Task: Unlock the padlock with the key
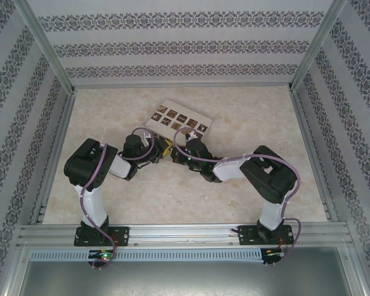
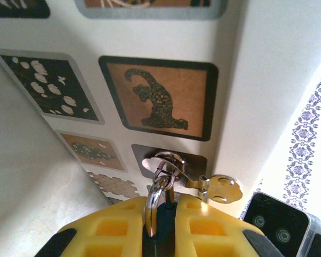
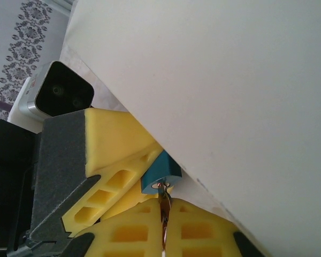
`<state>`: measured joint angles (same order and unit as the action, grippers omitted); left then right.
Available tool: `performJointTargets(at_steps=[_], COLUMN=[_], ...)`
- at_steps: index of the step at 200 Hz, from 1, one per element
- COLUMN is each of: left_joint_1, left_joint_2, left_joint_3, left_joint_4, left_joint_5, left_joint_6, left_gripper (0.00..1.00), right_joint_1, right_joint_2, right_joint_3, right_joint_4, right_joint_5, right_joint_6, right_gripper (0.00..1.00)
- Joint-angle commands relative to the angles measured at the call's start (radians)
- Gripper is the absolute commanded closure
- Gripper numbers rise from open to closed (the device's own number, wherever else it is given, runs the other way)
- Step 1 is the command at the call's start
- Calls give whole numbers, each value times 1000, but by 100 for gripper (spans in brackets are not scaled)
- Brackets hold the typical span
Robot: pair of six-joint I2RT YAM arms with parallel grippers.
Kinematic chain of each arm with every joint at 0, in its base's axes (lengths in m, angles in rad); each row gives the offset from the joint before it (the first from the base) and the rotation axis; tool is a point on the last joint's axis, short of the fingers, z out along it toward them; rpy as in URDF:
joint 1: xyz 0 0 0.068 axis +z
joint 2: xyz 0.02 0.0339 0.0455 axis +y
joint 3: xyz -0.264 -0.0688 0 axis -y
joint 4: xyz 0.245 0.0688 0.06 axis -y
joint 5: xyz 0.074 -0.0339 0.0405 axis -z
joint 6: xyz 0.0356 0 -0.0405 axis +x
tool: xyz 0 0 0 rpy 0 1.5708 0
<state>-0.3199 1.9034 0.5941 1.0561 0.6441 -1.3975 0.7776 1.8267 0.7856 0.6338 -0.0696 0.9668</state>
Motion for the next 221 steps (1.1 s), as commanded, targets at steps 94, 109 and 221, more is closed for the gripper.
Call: performJointTargets(at_steps=[94,109,221], left_joint_1=[-16,-15,-15], left_joint_2=[-192,-234,-402], left_joint_3=[63,72,118], left_joint_4=[-290,-374,-658], left_joint_5=[-1,-10,31], left_joint_6=[57,76,99], left_gripper=[92,92,92], right_joint_1=[-12,-9,54], right_joint_2=[-272,-313,-534], right_joint_3=[-150,-169,-140], right_joint_4=[-31,-36,-249], right_joint_5=[114,117,193], right_joint_6=[-275,-351,-1139], right_gripper=[66,63,54])
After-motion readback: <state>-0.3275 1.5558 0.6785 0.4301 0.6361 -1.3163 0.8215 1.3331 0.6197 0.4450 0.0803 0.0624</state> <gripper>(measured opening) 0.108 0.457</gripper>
